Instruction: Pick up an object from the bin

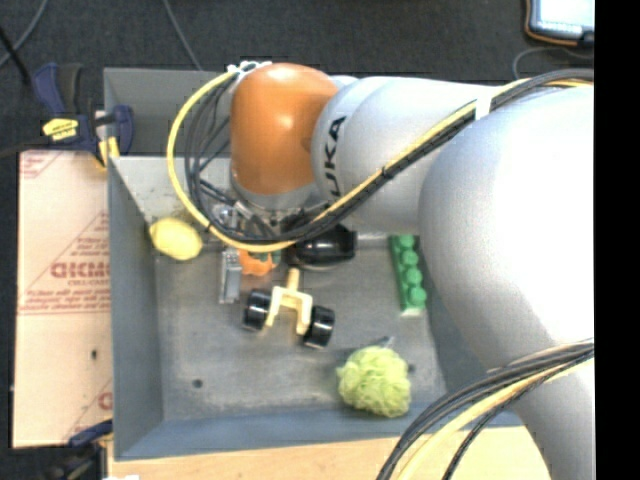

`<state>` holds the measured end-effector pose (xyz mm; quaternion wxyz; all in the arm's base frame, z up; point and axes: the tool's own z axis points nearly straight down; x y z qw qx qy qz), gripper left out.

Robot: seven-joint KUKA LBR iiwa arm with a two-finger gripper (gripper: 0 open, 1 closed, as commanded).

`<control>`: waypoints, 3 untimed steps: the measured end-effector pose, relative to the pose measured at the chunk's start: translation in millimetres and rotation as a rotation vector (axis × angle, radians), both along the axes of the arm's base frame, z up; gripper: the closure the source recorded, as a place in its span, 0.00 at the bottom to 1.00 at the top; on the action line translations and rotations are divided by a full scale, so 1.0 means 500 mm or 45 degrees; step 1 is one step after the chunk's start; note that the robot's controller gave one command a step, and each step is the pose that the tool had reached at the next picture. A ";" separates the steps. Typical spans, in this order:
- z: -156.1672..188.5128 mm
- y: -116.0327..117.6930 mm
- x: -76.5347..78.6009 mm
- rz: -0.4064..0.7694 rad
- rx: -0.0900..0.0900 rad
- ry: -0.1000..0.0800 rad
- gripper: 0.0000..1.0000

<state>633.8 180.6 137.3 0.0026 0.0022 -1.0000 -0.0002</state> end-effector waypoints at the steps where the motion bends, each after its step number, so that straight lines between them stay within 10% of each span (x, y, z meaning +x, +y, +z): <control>1: 0.011 -0.001 0.004 -0.003 0.002 -0.010 0.00; 3: 0.151 -0.002 -0.022 0.085 0.000 -0.006 0.00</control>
Offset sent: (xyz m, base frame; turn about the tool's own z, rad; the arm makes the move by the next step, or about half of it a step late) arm -0.0380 0.0022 0.2042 -0.1803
